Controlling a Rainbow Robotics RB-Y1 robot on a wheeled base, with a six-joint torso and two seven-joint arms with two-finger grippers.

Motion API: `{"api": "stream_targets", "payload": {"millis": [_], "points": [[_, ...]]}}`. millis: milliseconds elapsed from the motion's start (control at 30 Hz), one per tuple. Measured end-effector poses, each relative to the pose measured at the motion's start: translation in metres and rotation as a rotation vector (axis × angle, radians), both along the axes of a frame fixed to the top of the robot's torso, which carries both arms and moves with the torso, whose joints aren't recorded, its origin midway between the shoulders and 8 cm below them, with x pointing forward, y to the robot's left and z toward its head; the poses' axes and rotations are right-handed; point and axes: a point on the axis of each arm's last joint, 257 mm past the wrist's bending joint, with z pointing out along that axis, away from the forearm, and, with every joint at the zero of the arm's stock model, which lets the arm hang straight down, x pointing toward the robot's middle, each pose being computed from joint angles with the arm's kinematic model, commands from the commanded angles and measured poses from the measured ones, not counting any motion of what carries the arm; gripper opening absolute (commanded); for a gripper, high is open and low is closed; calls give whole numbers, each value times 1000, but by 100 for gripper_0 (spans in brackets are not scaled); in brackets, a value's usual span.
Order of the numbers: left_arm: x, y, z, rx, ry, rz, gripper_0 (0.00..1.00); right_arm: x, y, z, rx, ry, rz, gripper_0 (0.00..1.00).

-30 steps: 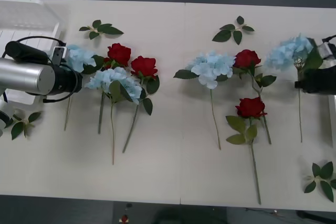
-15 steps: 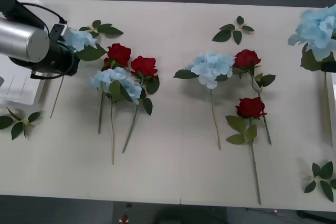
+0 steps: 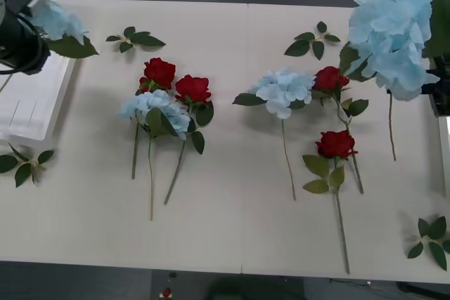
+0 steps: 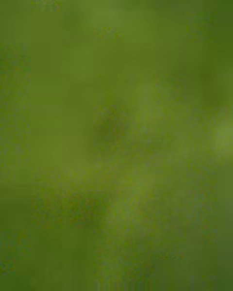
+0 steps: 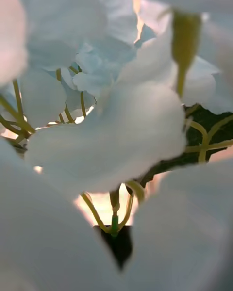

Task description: Put the red flowers into the right box and the blue flowers into the left box

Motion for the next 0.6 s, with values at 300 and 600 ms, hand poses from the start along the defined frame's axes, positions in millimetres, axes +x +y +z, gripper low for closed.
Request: {"api": "stream_targets", "payload": {"millis": [300, 600], "points": [[-11, 101, 24, 175, 35, 76, 0, -27, 52, 11, 69, -42, 162, 0], [-9, 176, -8, 142, 36, 191, 0, -31, 103, 22, 283, -53, 205, 0]]}}
